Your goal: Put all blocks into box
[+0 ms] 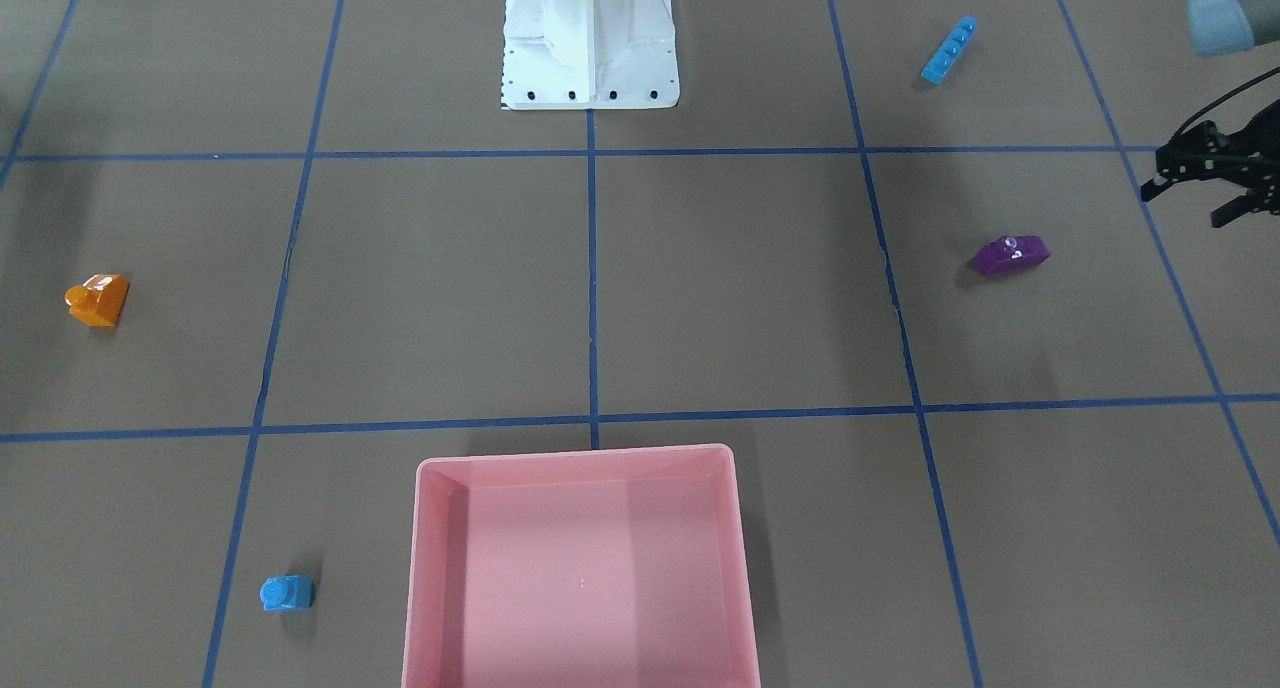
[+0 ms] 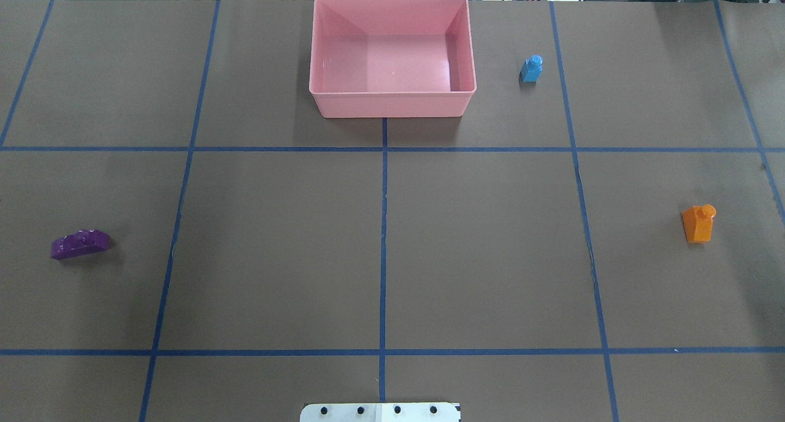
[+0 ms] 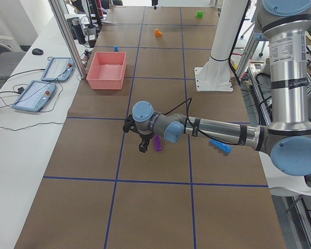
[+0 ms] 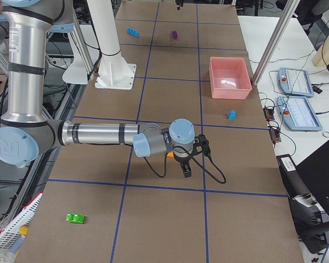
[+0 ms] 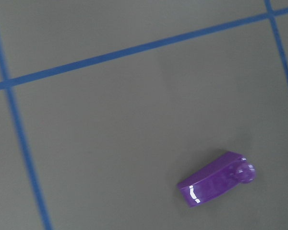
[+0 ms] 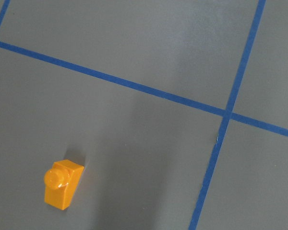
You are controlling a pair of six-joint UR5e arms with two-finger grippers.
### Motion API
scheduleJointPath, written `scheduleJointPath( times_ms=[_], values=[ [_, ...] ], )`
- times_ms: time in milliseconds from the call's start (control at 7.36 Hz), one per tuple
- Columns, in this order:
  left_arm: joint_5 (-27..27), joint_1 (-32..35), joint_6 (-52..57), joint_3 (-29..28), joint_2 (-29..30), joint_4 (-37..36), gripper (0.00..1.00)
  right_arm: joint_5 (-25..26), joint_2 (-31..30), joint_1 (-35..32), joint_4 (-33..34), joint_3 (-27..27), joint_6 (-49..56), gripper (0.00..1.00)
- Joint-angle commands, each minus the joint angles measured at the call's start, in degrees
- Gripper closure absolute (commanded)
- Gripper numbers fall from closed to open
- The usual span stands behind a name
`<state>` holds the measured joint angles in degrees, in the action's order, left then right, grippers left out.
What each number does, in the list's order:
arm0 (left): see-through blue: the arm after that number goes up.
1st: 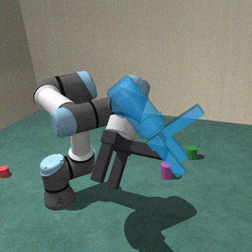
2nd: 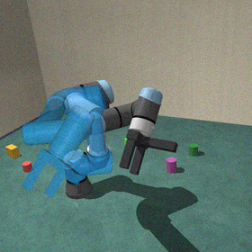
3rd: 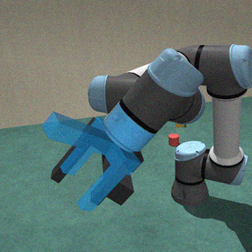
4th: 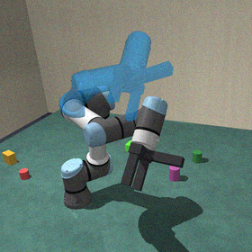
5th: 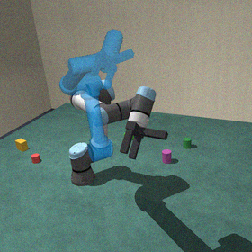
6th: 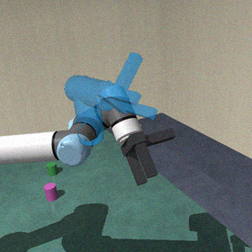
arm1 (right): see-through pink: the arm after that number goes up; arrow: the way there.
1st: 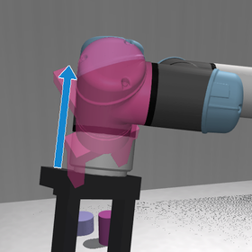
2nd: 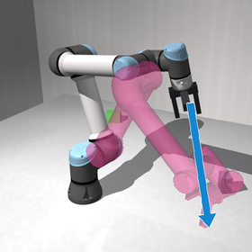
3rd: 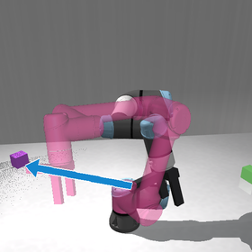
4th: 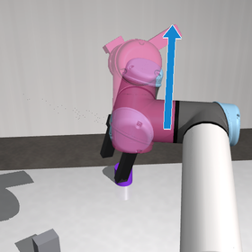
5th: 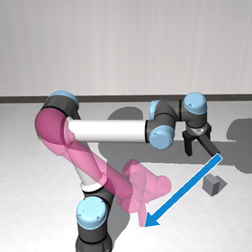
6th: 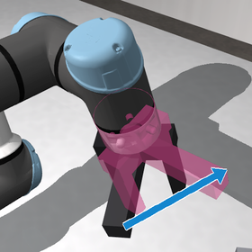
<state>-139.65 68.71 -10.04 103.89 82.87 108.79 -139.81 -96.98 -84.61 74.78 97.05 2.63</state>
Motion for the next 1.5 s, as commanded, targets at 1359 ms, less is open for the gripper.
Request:
scheduleJointPath(
  times_ms=[1359],
  values=[
    [11.9, -18.6, 16.4, -5.6, 3.9, 8.6, 0.04, -0.5, -0.4, 2.0, -7.5, -1.7, -3.7, 0.00]
  ],
)
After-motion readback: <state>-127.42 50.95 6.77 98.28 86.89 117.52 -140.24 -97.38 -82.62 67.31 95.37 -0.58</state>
